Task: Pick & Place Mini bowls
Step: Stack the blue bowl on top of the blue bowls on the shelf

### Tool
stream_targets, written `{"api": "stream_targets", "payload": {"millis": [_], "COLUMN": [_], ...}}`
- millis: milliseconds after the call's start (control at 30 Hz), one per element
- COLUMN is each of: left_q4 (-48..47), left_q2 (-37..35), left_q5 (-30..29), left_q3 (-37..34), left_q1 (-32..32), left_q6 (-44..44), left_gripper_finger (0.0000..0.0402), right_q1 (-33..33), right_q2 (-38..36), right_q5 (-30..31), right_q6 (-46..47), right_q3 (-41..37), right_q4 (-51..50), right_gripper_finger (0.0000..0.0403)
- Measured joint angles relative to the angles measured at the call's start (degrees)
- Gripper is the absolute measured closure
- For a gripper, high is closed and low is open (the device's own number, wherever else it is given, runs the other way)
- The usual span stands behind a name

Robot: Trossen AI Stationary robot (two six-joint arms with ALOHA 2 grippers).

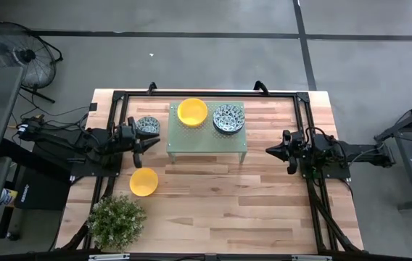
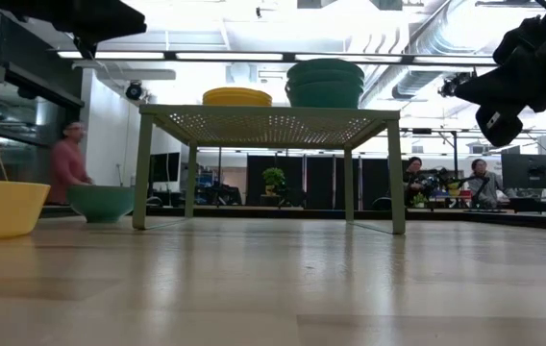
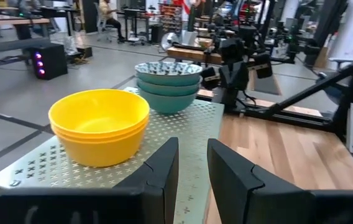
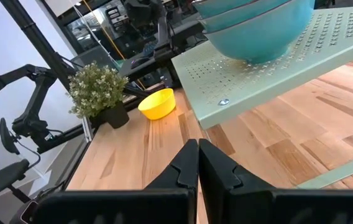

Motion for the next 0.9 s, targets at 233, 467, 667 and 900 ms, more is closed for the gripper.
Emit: {"api": "stream_targets", "payload": {"millis": [233,467,667,900], "left_q4": [-3.08,-18.72,-33.71,-45.41], "left_q2": [0.02,1.65,1.91,1.90], "left_q5": [-3.39,-7.11,-10.94,-14.99], "left_q3": [1.57,10.55,18.21,24.94], "left_q1": [0.00,0.00,0.02,0.04], "left_q6": [-1.25,-2.31,-5.64,-7.32], "left_gripper_finger": [0.0318,0.0318,0.0318,0.0318], "right_q1": [-0.02,-0.02,-0.02,-0.02], "right_q2": [0.00,0.00,0.00,0.00], "right_q5": [0.04,0.06,0.08,0.08], "right_q6": [0.00,0.00,0.00,0.00], "right_q3": [0.00,0.00,0.00,0.00], "right_q4": [-0.02,-0.04,-0.07,-0.05], "right_gripper_finger": [0.0402,0.0402,0.0402,0.0402]}}
